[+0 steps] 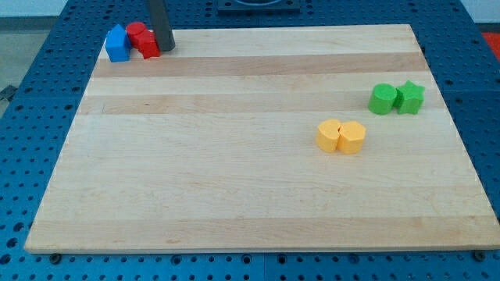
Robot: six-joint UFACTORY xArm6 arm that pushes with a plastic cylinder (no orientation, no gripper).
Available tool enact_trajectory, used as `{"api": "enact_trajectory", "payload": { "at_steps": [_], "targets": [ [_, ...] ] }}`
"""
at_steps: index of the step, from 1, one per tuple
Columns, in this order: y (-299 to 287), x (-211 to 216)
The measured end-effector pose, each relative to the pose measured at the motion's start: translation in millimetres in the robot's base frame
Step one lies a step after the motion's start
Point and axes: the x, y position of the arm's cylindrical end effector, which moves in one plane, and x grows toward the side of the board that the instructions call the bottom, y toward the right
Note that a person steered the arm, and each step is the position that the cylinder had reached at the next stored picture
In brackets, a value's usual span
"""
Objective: Move your arm away from red blocks
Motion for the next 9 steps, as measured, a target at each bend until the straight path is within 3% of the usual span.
{"api": "enact_trajectory", "payload": {
  "at_steps": [2,3,6,7,9],
  "targets": [
    [1.3,0.0],
    [59.2,0.0],
    [396.5,10.7],
    [507.7,41.7],
    [521.6,58.5]
  ]
}}
